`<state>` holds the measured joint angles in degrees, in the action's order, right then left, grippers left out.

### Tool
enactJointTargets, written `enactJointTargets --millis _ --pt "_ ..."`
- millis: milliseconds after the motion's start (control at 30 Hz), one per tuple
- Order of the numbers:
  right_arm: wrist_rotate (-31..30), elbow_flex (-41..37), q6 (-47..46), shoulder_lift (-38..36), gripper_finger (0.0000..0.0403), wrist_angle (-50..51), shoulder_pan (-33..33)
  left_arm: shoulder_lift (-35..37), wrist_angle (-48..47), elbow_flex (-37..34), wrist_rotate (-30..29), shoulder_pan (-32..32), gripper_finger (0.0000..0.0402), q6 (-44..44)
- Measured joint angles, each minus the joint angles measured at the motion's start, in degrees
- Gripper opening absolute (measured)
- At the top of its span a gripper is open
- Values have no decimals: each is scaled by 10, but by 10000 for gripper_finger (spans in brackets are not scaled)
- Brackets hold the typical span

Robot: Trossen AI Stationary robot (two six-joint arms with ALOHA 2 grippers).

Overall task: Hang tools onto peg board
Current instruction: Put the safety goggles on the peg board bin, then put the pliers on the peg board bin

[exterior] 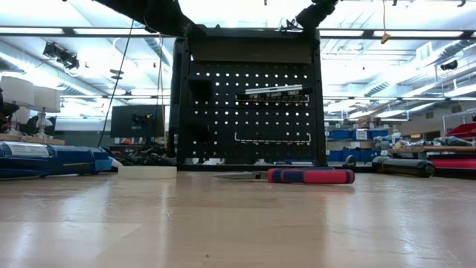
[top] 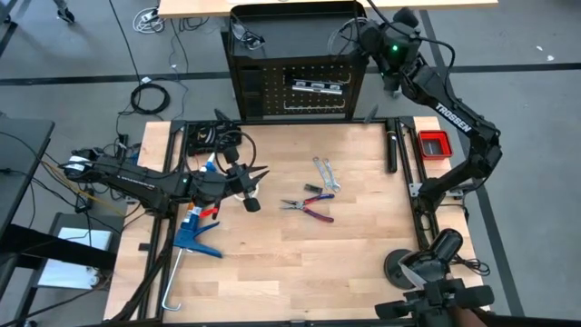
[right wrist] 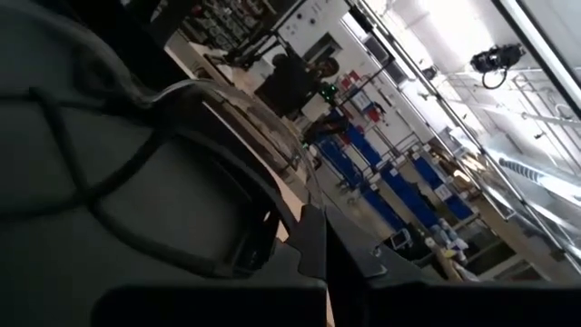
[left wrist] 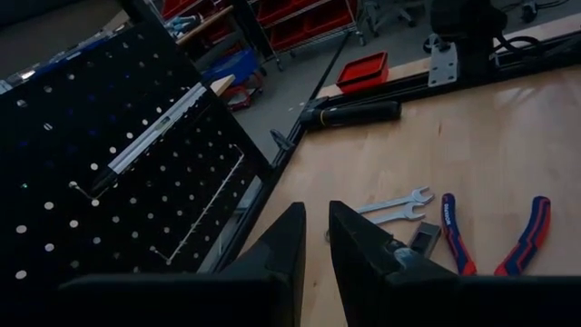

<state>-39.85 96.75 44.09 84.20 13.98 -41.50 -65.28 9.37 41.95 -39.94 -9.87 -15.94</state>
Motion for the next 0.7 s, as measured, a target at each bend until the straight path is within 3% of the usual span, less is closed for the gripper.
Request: enactJointTargets --millis 400,700 --pt "9 0 2 0 97 6 0 0 0 0 0 0 55 1" --pt "10 0 0 -1 105 8 2 0 -1 0 0 0 55 1"
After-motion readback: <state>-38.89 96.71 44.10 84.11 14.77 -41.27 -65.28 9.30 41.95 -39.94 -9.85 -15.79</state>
